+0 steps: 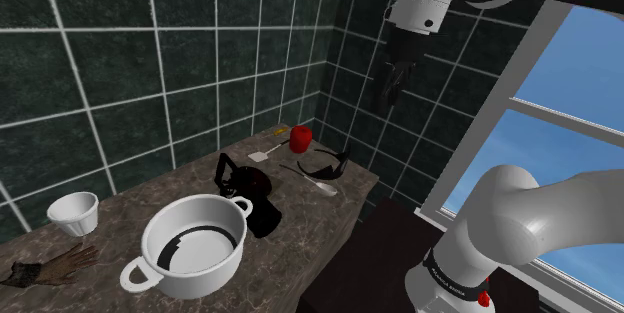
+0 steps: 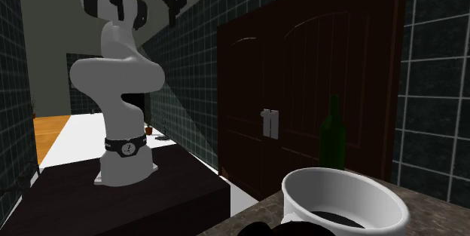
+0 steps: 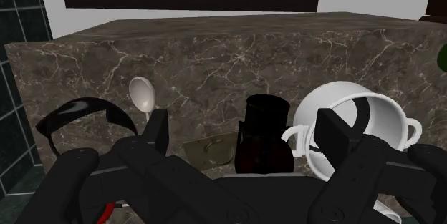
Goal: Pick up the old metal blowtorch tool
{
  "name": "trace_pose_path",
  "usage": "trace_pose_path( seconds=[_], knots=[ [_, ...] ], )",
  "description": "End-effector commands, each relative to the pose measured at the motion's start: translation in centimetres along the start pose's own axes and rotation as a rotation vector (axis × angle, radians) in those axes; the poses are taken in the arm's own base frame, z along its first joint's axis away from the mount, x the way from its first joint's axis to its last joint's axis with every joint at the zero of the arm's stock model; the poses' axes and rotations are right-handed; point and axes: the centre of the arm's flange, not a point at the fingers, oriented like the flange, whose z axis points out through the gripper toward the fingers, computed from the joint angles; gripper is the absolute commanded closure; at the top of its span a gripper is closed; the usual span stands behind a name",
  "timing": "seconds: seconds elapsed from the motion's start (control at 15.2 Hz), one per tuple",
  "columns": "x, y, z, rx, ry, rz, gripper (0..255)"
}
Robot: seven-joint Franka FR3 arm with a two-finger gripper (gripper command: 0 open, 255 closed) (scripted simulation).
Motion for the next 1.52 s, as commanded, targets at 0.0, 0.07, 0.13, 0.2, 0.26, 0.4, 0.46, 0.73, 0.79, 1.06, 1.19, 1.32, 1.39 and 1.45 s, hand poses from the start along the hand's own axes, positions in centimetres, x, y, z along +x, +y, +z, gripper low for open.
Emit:
trace_pose_path(
  seconds=[0.0, 0.07, 0.13, 0.2, 0.26, 0.4, 0.46, 0.73, 0.79, 1.06, 1.19, 1.32, 1.39, 1.45],
  knots=[
    [0.0, 0.0, 0.0, 0.0, 0.0, 0.0, 0],
    [0.7, -0.5, 1.0, -0.005, 0.007, -0.003, 0],
    [1.3, -1.1, 2.0, -0.01, 0.013, -0.006, 0],
    [2.0, -1.6, 2.9, -0.015, 0.02, -0.01, 0],
    [2.7, -2.1, 3.9, -0.02, 0.026, -0.013, 0],
    [4.0, -3.1, 5.9, -0.03, 0.04, -0.019, 0],
    [4.7, -3.6, 6.8, -0.035, 0.046, -0.022, 0],
    [7.5, -5.7, 10.7, -0.055, 0.073, -0.035, 0],
    [8.2, -6.2, 11.7, -0.06, 0.079, -0.038, 0],
    [11.1, -8.1, 15.5, -0.079, 0.106, -0.051, 0],
    [12.5, -9.1, 17.4, -0.089, 0.119, -0.057, 0],
    [14.0, -10.0, 19.3, -0.099, 0.132, -0.063, 0],
    [14.8, -10.5, 20.2, -0.104, 0.139, -0.066, 0],
    [15.5, -11.0, 21.1, -0.109, 0.145, -0.07, 0]
  ],
)
